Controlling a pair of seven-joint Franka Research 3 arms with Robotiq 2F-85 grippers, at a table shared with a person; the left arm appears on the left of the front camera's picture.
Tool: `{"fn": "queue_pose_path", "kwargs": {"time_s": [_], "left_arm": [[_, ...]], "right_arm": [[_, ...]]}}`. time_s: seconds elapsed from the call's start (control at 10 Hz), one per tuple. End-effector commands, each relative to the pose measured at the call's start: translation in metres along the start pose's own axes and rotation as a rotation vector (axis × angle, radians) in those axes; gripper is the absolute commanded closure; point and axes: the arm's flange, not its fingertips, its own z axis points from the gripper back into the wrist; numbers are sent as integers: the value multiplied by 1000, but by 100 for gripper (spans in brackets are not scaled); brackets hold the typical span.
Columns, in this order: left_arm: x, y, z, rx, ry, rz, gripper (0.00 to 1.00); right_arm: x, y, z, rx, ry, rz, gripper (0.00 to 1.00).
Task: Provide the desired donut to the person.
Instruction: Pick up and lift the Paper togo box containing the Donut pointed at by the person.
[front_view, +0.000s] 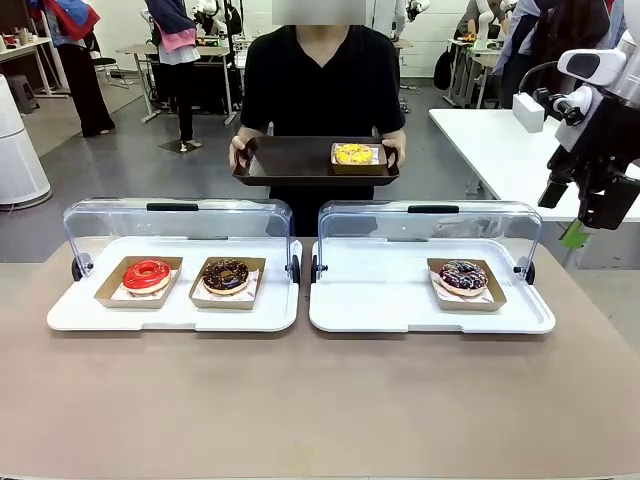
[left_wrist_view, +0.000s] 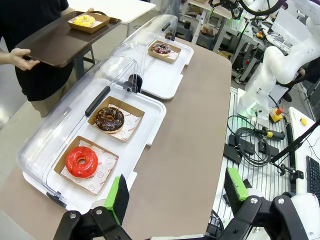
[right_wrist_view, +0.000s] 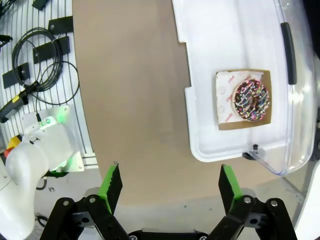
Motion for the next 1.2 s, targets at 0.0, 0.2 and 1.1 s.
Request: {"fn": "queue_pose_path", "kwargs": {"time_s": [0.0,0.2,1.1], "left_arm": [[1,-2,2,-5,-5,-5,0],[1,-2,2,-5,-5,-5,0],[1,-2,2,-5,-5,-5,0]], "right_arm": [[0,0,0,0,0,0,0],[-49,-14,13,10,-357,-153,0],[-224,-18,-17,40,-979,-51,0]]}}
